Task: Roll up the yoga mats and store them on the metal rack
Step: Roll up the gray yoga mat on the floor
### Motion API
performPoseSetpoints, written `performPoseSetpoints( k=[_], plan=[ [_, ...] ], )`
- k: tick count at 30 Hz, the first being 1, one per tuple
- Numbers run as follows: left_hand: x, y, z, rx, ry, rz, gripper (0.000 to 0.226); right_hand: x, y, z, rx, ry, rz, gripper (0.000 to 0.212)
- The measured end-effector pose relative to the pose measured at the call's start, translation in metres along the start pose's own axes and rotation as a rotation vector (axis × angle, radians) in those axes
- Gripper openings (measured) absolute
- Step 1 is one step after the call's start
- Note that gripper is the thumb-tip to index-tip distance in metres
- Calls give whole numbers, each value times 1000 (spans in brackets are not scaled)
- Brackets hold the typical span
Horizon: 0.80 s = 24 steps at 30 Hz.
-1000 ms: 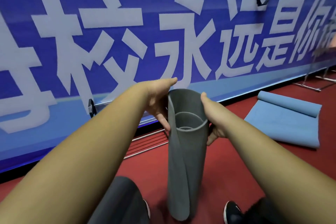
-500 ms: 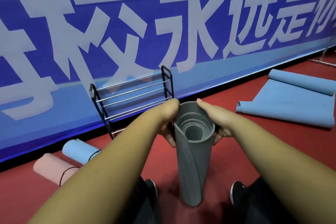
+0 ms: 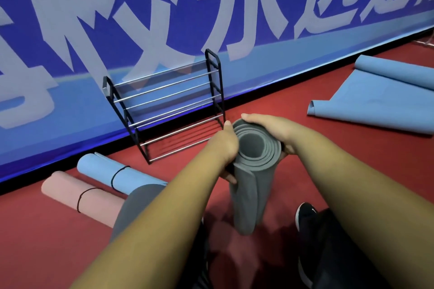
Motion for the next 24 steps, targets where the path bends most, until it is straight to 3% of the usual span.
performPoseSetpoints(
  k=[7,10,12,18,20,24],
  plan=[
    [-11,-11,2,104,40,62,90,12,-45,0,-108,-45,12,99],
    [-11,-12,0,209,-114,134,119,4,-40,0,-103,-65,5,98],
    [-9,-2,-1,247,-142,181,126,2,-39,-4,-74,-106,3,96],
    [15,9,-12,372,-413,507,82,7,-33,-20,67,-198,-33,88],
    [22,4,-17,358,-519,507,80,12,-34,-24,113,-250,-57,84],
    [32,-2,-36,325,-524,439,67,10,-27,-20,98,-422,-125,50]
  ],
)
Point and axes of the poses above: each hand's wrist, its own y-axis away from the middle knuckle, its own z-axis out of the palm, x = y × z, the point moved 7 cm from there along -y, towards the middle knuckle, and after that the axes turned 4 degrees about -y, right-handed, at the moved point
